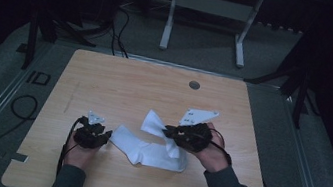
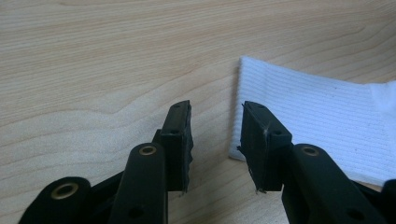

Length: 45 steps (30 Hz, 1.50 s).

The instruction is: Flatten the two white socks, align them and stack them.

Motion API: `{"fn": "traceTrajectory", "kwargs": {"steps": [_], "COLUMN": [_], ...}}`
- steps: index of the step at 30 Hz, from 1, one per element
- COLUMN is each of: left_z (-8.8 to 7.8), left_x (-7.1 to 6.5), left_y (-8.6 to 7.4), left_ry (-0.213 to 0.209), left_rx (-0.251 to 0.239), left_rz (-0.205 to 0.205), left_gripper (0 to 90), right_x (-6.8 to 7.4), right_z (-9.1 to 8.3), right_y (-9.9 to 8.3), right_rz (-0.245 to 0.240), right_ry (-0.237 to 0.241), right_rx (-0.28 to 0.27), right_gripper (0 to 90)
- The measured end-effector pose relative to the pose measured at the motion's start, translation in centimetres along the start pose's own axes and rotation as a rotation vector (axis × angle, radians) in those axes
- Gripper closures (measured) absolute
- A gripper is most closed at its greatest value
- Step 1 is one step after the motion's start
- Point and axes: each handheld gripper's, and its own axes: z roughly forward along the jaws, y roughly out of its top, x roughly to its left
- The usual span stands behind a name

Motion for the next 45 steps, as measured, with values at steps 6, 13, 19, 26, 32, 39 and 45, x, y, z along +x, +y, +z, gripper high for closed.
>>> {"fn": "traceTrajectory", "kwargs": {"steps": [6,13,19,26,32,39,45], "left_z": [-0.1,0.0,0.3,0.5,0.4,0.4,0.4], "left_x": [0.1,0.0,-0.1,-0.1,-0.5,-0.8,-0.9], "left_y": [0.0,-0.1,-0.1,-0.4,-0.5,-0.5,-0.5], "left_ry": [-0.003,-0.016,-0.017,-0.019,-0.026,-0.031,-0.031], "left_rx": [-0.005,0.0,0.021,0.055,0.062,0.064,0.062], "left_rz": [-0.004,0.004,0.015,0.029,0.039,0.048,0.049], "left_gripper": [64.9,71.8,81.8,86.0,86.7,86.6,86.5], "right_x": [0.9,1.4,2.4,3.0,3.5,3.4,3.4], "right_z": [3.8,6.9,9.3,11.4,13.2,14.8,15.4], "right_y": [0.2,-0.4,-0.5,-0.5,-0.9,-1.7,-2.1], "right_rz": [0.051,0.111,0.139,0.176,0.183,0.209,0.215], "right_ry": [0.033,0.032,0.002,-0.011,-0.036,-0.044,-0.033], "right_rx": [0.009,0.042,0.1,0.125,0.172,0.211,0.225], "right_gripper": [82.8,82.8,82.8,82.7,82.7,82.2,81.0]}}
